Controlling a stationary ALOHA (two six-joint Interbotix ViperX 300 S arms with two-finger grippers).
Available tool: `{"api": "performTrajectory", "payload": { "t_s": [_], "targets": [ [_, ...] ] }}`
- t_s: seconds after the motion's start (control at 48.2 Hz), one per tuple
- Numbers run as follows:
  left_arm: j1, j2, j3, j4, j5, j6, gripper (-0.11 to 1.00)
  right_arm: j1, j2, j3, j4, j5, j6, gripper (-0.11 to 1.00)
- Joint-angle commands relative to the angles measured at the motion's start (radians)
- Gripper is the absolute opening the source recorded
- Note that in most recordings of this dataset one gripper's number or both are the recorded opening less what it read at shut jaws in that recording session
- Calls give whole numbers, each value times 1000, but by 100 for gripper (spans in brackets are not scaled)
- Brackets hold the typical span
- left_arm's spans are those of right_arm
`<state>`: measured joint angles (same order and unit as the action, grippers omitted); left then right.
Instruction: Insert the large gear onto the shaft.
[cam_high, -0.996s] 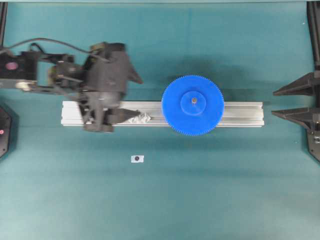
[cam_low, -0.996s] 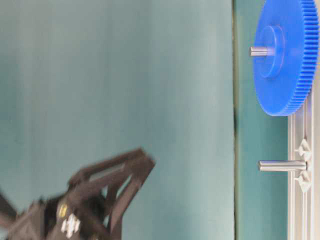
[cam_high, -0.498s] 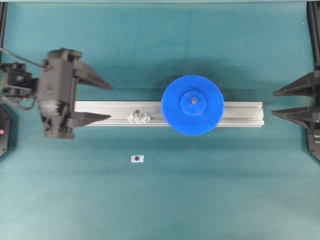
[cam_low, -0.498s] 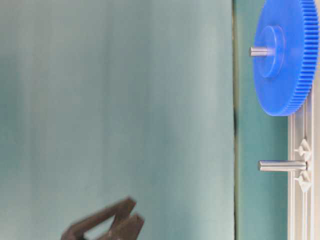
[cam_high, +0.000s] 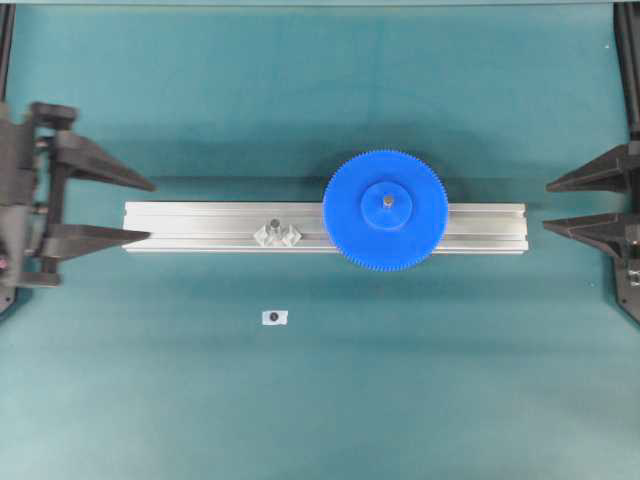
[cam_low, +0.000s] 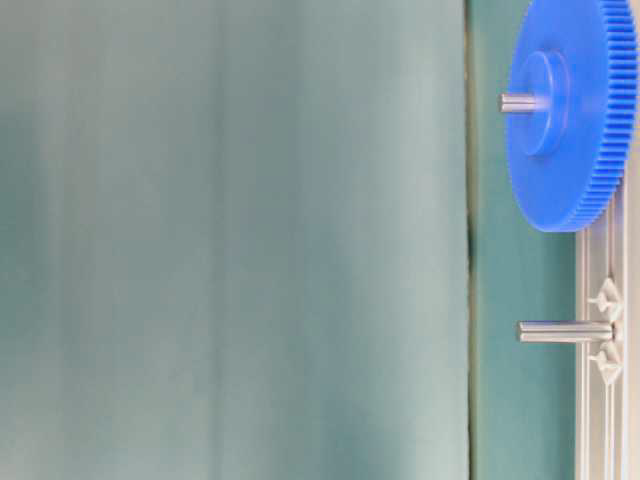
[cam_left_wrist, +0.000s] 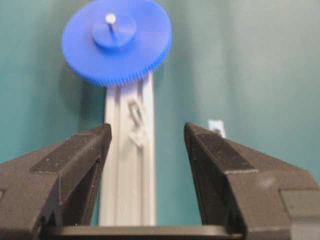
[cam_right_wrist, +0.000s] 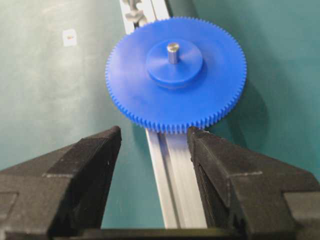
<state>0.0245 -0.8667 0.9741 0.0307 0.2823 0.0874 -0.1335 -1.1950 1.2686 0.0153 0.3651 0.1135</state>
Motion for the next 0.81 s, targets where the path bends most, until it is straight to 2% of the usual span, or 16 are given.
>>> {"api": "performTrajectory", "payload": {
  "t_s": [0.0, 0.519, 0.789],
  "targets": [
    [-6, -41, 18, 2, -14, -18, 61, -2, 2, -3, -2, -12, 11, 62],
    [-12, -242, 132, 3, -26, -5, 60, -2, -63, 17, -3, -6, 11, 62],
    [-12, -264, 167, 3, -26, -5, 60, -2, -63, 48, -3, -34, 14, 62]
  ]
}}
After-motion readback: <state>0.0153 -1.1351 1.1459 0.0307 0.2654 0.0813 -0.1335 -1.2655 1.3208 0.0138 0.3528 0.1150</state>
